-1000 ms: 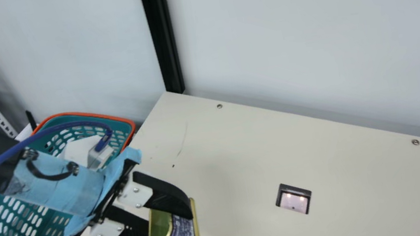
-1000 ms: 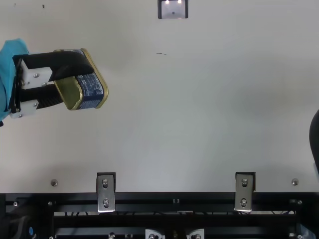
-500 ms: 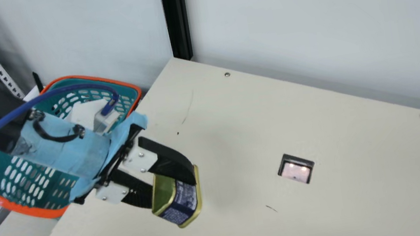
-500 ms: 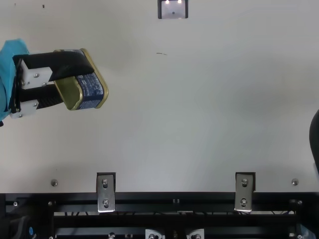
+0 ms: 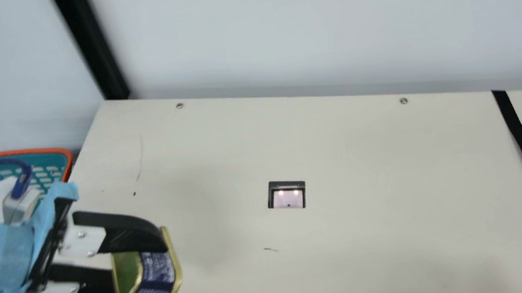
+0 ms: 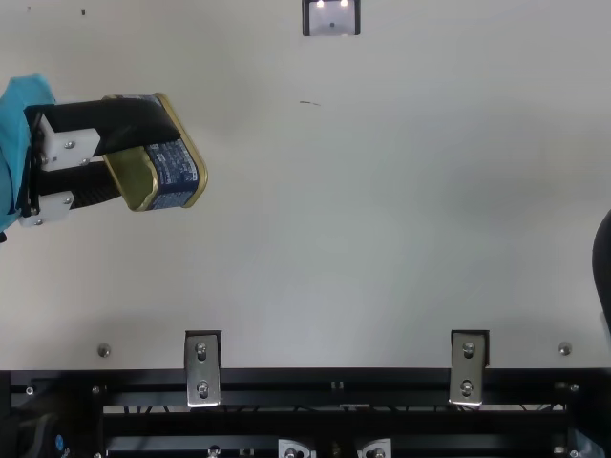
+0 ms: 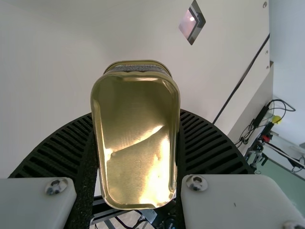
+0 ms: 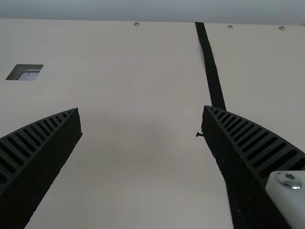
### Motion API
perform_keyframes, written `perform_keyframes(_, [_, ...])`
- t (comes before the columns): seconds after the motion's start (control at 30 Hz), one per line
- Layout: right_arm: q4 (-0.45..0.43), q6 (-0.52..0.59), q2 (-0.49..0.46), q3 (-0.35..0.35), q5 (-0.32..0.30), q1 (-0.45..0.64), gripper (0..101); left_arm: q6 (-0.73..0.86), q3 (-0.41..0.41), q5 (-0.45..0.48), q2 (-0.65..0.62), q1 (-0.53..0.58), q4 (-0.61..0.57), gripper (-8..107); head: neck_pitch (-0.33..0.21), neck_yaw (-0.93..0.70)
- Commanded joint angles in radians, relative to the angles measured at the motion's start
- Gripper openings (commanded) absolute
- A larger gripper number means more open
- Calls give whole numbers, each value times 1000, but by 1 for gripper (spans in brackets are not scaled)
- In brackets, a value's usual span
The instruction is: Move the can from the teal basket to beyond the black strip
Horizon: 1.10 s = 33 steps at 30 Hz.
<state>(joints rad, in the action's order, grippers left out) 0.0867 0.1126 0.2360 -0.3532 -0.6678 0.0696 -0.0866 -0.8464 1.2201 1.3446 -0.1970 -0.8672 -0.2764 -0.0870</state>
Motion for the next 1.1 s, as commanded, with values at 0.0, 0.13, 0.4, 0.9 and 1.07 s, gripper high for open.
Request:
perform_keyframes(0.0, [0, 0, 0, 0, 0, 0, 101, 0, 0, 0, 0, 0, 0, 10, -17, 24])
perform_keyframes(0.13, [0, 0, 0, 0, 0, 0, 101, 0, 0, 0, 0, 0, 0, 10, -17, 24])
perform_keyframes(0.4, [0, 0, 0, 0, 0, 0, 101, 0, -1, 0, 1, 0, 0, 10, -17, 24])
perform_keyframes(0.9, [0, 0, 0, 0, 0, 0, 101, 56, -89, -172, -57, 209, 96, 10, -17, 24])
perform_keyframes(1.07, [0, 0, 0, 0, 0, 0, 101, 54, -122, -227, -59, 356, 234, 10, -17, 24])
